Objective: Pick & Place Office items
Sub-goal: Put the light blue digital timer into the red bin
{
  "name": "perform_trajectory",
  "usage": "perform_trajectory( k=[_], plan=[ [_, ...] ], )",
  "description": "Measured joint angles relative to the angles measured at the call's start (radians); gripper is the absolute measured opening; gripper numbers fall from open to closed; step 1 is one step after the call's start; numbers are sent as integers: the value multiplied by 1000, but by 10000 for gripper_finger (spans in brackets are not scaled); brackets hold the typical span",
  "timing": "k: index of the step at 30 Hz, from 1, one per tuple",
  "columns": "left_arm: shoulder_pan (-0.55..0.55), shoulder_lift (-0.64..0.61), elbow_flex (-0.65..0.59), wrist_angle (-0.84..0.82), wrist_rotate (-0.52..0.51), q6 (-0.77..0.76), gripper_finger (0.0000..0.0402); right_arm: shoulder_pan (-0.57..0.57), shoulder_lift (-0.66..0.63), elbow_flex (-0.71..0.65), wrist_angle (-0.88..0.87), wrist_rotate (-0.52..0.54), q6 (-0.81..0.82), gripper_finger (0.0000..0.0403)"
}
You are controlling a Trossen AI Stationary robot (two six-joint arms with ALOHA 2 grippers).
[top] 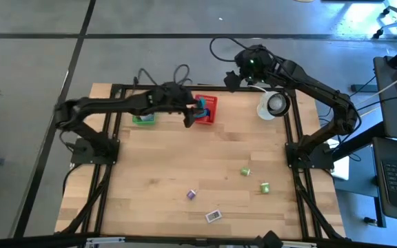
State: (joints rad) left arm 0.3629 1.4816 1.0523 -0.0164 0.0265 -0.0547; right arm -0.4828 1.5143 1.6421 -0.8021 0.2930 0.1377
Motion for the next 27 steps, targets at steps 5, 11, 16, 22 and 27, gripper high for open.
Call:
perform_trajectory(
  k=[5,11,16,22,27],
  plan=[
    [39,172,0,79,-13,-16,153,-1,0,0,0,17,-31,291],
    [87,316,0,130,0,-61,151,-1,0,0,1,15,-73,291],
    [99,375,0,132,10,11,153,-7,0,0,12,14,-87,291],
    [98,387,0,128,8,62,157,-25,0,0,15,14,-105,291],
    [98,387,0,129,-31,68,175,-38,0,0,15,14,-104,291]
  ],
)
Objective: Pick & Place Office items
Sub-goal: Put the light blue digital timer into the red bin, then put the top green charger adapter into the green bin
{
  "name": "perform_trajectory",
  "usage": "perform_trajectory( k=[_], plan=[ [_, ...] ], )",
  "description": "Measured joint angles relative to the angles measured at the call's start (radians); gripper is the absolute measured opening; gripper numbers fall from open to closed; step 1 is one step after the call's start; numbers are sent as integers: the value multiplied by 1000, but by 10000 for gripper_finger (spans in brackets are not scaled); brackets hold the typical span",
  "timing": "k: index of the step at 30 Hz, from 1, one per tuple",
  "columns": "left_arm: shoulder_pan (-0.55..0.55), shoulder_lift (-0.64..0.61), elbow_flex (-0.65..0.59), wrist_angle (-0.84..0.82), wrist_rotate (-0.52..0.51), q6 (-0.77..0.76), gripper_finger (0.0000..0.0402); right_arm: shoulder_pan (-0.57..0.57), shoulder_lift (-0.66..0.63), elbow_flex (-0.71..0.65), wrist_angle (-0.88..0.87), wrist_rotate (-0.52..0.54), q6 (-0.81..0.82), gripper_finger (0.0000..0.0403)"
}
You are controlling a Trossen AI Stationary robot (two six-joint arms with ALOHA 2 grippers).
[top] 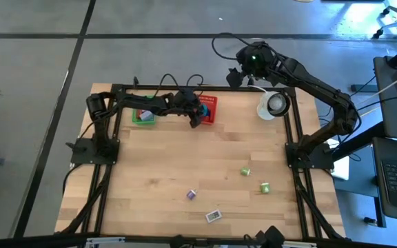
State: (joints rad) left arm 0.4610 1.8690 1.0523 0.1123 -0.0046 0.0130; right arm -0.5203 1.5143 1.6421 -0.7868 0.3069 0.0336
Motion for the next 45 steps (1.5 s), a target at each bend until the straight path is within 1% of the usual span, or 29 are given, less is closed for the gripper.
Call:
perform_trajectory(
  k=[5,10,14,17,20,26,30,33,38,41,45],
  plan=[
    [-7,0,0,-2,-59,-18,188,-2,0,0,0,0,11,291],
    [-17,-6,15,-13,-62,-27,204,-3,0,0,-1,0,10,291],
    [-30,-6,57,-29,-50,-29,229,-2,0,0,-2,0,10,291],
    [-36,-9,109,-90,-50,-28,247,-2,0,0,-17,-1,10,291],
    [-42,-17,183,-197,-53,-28,257,-2,0,0,-105,-16,36,291],
    [-42,-27,325,-504,-55,-65,258,5,0,-1,-415,-87,171,291],
    [-45,-27,386,-676,-55,-110,250,52,-5,-43,-505,-82,273,291],
    [-47,-31,422,-821,-56,-140,242,120,-8,-99,-521,-82,349,291],
    [-48,-66,424,-1008,-56,-183,229,253,-7,-236,-499,-106,411,291],
    [-48,-91,424,-1100,-69,-194,221,323,-7,-319,-473,-162,454,291],
    [-50,-121,424,-1177,-130,-194,211,408,-7,-440,-428,-270,457,291]
  ],
)
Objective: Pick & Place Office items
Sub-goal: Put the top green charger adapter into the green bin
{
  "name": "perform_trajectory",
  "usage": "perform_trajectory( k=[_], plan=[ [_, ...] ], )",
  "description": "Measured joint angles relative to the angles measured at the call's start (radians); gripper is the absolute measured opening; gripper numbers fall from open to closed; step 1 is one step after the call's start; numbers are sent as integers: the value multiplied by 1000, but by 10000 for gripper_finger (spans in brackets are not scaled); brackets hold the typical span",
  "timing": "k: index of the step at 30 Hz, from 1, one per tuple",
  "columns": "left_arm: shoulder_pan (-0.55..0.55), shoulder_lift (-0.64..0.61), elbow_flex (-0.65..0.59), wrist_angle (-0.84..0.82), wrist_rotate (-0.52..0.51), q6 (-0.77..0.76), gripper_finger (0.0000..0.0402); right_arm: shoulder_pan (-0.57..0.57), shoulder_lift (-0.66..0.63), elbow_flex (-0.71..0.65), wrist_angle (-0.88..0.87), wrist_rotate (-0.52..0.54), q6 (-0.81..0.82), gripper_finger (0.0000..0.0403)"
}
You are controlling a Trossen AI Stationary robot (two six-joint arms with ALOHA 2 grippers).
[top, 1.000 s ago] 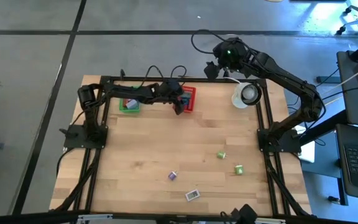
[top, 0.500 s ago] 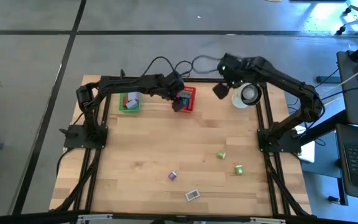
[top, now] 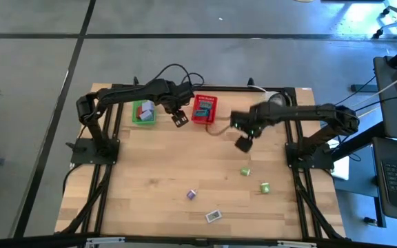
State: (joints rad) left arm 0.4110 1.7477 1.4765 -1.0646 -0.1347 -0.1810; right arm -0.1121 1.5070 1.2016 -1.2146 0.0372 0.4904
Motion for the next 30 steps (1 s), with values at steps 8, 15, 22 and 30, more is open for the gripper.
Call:
perform_trajectory(
  k=[8,15,22,30],
  plan=[
    [0,-45,0,-13,-54,1,195,161,0,-233,287,-235,-52,291],
    [0,-49,0,-14,-53,1,187,279,2,-301,419,-157,-26,291],
    [0,-50,0,-13,-52,0,185,379,5,-304,455,-53,-10,291],
    [0,-50,0,-13,-51,-34,184,412,11,-361,518,-43,43,291]
  ],
)
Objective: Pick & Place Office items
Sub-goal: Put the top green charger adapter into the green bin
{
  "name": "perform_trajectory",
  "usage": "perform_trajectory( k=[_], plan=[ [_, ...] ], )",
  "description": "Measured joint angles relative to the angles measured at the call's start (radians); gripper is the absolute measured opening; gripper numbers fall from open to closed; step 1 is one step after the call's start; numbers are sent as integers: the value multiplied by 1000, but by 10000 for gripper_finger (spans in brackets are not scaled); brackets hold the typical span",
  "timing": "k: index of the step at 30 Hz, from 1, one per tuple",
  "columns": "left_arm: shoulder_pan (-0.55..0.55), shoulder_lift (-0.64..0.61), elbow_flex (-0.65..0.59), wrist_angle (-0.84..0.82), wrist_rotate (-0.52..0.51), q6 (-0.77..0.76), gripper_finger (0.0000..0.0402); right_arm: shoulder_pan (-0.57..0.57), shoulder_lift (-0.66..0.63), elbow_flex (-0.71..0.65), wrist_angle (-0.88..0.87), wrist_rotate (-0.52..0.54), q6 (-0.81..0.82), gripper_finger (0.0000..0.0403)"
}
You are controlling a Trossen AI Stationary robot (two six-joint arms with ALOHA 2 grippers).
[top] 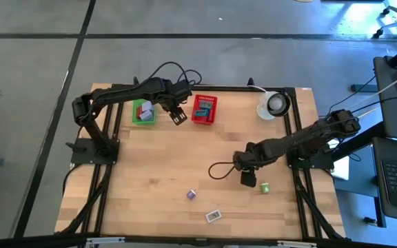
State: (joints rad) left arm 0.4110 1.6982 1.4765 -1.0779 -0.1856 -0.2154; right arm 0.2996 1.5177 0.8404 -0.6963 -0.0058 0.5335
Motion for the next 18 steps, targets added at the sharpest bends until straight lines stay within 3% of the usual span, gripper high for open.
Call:
perform_trajectory(
  k=[12,18],
  plan=[
    [-12,0,0,5,-2,-8,184,4,0,-125,71,-16,66,288],
    [-12,0,0,8,-3,-8,184,3,-3,-134,86,-17,87,249]
  ],
)
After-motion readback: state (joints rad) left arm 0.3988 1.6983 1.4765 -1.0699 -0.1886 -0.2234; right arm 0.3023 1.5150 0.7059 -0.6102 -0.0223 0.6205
